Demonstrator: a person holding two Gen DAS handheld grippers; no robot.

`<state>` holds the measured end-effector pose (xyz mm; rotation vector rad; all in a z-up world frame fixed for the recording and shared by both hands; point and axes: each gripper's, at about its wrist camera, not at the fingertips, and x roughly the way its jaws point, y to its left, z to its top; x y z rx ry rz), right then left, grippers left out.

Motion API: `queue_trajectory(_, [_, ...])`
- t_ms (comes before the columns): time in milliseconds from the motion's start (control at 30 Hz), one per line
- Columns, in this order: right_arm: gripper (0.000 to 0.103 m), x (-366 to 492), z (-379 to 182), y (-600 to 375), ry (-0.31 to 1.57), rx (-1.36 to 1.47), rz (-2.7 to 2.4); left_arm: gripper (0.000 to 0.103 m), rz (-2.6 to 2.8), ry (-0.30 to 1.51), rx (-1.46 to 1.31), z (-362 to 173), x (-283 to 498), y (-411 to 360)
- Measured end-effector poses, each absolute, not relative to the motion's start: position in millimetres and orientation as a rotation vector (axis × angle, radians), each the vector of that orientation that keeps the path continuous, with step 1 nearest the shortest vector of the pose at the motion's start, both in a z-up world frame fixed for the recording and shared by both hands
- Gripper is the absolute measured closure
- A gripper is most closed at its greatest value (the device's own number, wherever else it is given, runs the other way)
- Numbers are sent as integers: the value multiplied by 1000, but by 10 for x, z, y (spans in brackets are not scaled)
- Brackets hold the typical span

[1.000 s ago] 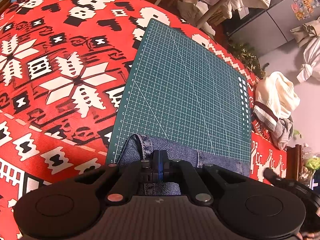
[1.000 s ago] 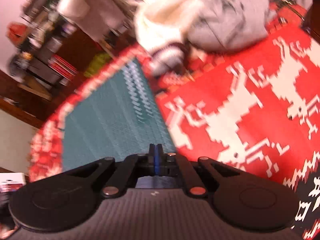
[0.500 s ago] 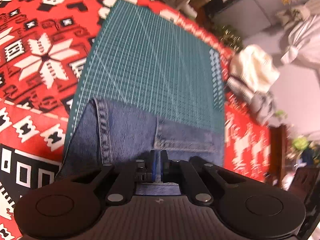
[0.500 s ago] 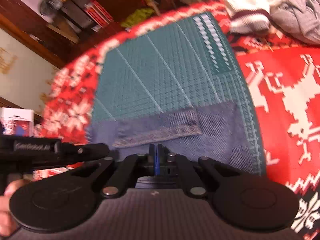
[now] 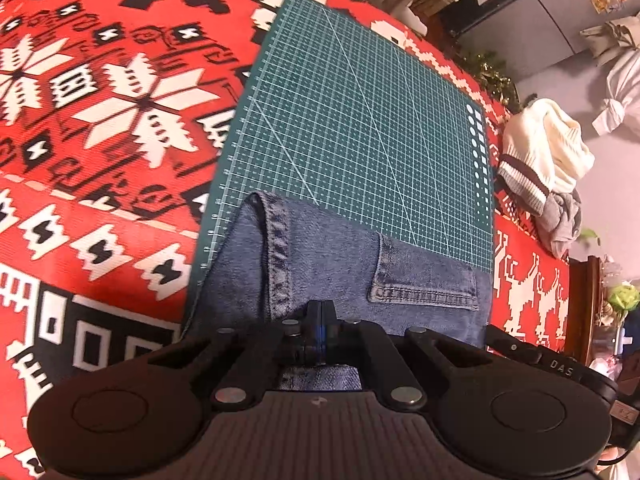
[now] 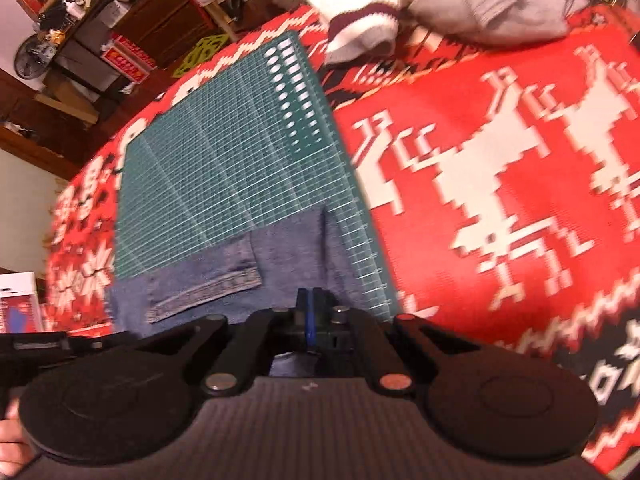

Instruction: Fold clothes

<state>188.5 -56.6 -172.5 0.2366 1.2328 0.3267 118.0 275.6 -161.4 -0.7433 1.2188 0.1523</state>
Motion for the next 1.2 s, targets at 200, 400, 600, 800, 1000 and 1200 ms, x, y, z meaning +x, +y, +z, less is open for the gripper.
queue_trajectory(200, [102, 1743, -1543, -476, 1213, 360, 511, 100, 79, 1189, -801, -1430, 1046, 2753])
queue_trajectory(400, [102, 1549, -1608, 8, 1307, 285, 648, 101, 2, 1264, -780, -1541, 1116, 2431])
queue_trajectory(600, [103, 1430, -1789, 201, 1375, 175, 647, 100, 47, 1322, -678, -1665, 1190, 2206])
queue_trajectory(800, [103, 1448, -1759, 33, 1364, 148, 581, 100, 60, 1344, -686, -1723, 1126, 2282])
queue_trajectory(1000, [103, 1486, -1646, -462, 1337, 221, 536, 100, 19, 1325, -700, -1698, 967, 2405])
queue_trajectory(1200, [90, 1353, -1443, -651, 1245, 277, 571, 67, -8, 1188, -645, -1353, 663, 2440])
